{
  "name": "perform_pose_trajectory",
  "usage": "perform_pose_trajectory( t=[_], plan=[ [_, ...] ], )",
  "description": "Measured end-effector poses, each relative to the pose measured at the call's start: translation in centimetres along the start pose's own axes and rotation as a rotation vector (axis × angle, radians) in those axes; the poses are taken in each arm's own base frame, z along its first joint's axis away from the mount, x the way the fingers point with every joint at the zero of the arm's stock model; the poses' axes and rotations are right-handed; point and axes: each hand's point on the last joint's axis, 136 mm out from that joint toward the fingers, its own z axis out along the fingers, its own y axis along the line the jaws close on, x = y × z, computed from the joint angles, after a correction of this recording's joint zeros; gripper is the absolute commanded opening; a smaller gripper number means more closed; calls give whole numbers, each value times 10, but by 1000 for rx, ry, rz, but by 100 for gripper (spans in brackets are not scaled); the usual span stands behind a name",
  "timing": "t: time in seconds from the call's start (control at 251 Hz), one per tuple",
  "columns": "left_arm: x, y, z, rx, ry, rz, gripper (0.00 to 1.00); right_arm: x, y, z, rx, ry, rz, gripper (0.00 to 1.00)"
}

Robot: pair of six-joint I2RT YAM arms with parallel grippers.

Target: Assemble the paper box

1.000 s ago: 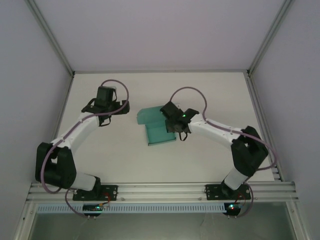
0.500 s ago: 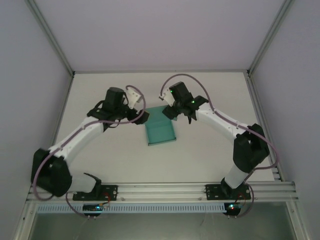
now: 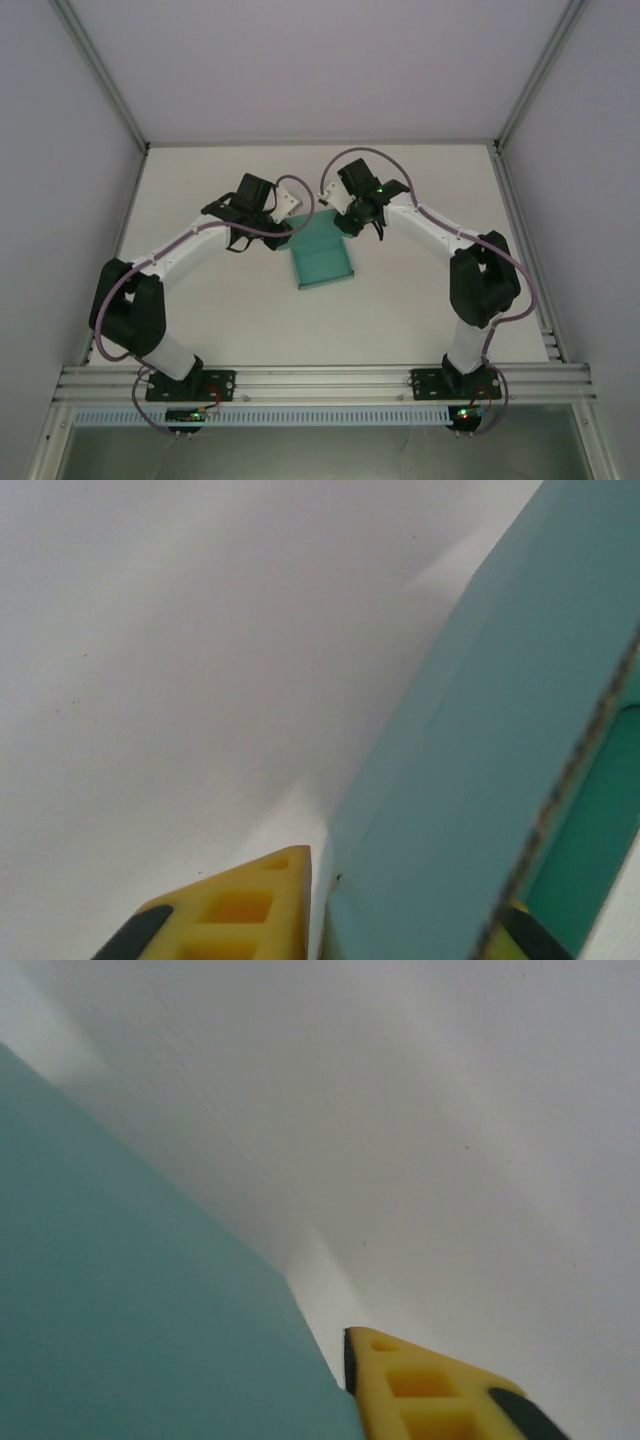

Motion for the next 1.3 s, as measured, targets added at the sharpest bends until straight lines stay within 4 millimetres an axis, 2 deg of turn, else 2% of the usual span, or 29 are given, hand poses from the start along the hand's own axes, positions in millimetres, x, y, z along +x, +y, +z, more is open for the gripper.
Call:
perform_pose_trajectory(
  t=[0.184, 0.267, 0.335, 0.543, 0.678, 0.962, 1.301],
  plan=[
    [-4, 7, 6, -105, 37, 19, 4, 1, -5, -2, 48, 18, 50, 3],
    [-11, 14, 5, -149, 34, -5, 4, 2, -7, -5, 75, 20, 99, 1],
    [-22, 20, 3, -184, 18, -37, 7, 2, -9, -10, 95, 14, 156, 0],
    [-69, 30, 7, -218, -72, -194, 0, 2, -20, -25, 188, -50, 406, 1],
    [-84, 32, 16, -208, -116, -312, 0, 0, -29, -22, 224, -105, 587, 3],
    [-95, 34, 32, -184, -179, -526, 1, -8, -48, -10, 242, -205, 885, 2],
    [-78, 38, 61, -207, -190, -629, 1, -4, -58, 22, 301, -220, 1036, 2]
  ],
)
